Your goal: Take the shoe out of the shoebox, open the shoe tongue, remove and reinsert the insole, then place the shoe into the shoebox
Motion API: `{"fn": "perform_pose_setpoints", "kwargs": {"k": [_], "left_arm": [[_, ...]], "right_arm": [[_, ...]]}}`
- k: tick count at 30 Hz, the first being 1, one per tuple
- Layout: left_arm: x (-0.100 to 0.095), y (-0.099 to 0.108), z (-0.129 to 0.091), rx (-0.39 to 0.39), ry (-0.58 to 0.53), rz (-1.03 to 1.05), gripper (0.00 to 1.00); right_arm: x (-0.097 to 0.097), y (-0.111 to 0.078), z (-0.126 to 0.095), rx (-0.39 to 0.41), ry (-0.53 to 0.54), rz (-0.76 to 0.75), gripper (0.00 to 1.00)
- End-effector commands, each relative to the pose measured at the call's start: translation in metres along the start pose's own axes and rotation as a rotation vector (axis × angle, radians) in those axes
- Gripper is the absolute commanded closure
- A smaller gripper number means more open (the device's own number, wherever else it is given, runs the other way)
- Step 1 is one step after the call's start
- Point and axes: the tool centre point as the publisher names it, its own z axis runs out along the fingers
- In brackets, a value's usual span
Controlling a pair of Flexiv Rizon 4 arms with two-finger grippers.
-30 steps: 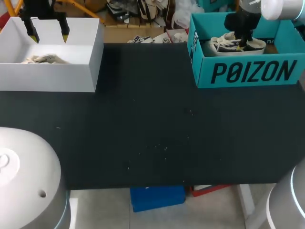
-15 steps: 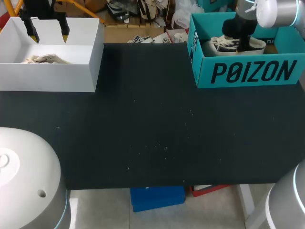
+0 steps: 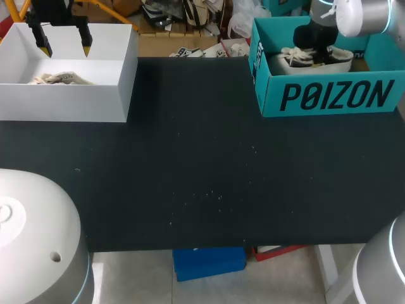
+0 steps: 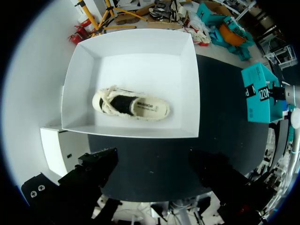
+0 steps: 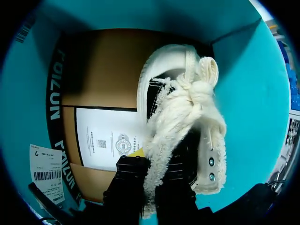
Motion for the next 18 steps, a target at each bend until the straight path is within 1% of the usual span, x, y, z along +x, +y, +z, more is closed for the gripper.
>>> {"fn": "perform_pose_setpoints", "kwargs": {"k": [1, 4, 9, 18], "left_arm": [[0.000, 0.000, -0.001, -0.001, -0.002, -0.001, 0.00], [0.000, 0.000, -0.001, -0.001, -0.002, -0.001, 0.00], [0.000, 0.000, -0.001, -0.001, -0.002, -0.001, 0.00], [0.000, 0.000, -0.001, -0.001, -0.002, -0.001, 0.00]], "right_arm": [[0.008, -0.004, -0.029, 0.022, -0.020, 0.007, 1.00], [0.011, -0.007, -0.046, 0.038, -0.037, 0.023, 1.00], [0.021, -0.010, -0.079, 0.068, -0.075, 0.053, 1.00], [0.047, 0.001, -0.156, 0.126, -0.176, 0.104, 1.00]]}}
